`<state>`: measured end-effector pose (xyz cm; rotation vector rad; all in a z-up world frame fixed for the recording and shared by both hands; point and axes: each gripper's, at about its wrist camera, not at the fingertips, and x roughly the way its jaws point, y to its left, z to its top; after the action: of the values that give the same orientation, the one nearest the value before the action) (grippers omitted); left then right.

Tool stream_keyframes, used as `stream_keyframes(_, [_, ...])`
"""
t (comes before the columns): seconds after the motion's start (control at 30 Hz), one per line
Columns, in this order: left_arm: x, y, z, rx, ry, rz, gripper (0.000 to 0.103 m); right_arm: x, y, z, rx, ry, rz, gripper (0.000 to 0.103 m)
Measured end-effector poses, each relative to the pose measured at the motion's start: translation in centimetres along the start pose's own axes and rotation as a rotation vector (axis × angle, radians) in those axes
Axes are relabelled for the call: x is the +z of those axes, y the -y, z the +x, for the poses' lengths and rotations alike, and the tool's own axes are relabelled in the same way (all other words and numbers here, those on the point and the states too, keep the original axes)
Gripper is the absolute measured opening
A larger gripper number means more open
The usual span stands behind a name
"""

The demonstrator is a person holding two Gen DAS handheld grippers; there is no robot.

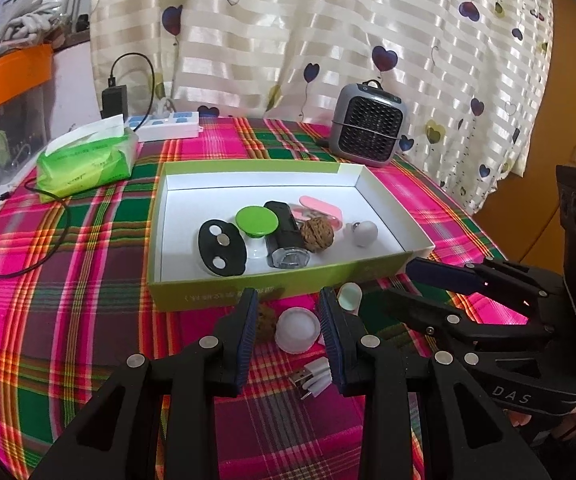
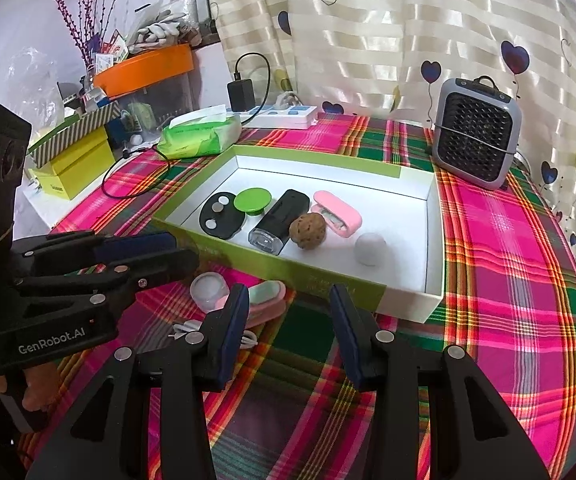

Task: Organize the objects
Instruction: 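Withdraw both open tools from the box, then move the left tool toward the pink clip while the right tool approaches the white cable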

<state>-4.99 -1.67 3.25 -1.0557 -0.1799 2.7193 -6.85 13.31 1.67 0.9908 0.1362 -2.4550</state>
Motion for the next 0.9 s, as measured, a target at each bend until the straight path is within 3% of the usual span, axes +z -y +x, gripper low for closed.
stream_keyframes(0.57, [-0.7,-0.4,-0.3,-0.005,-0.009,-0.010,0.029,-0.7,0.1,0.5,0.038,-0.029,0.012,0.043])
stream_keyframes(0.9, [-1.2,-1.4,-0.6,-0.018,-0.023,-0.026,0.029,-1.4,-1.0,1.5,0.128,-0.095,-0.036,0.043])
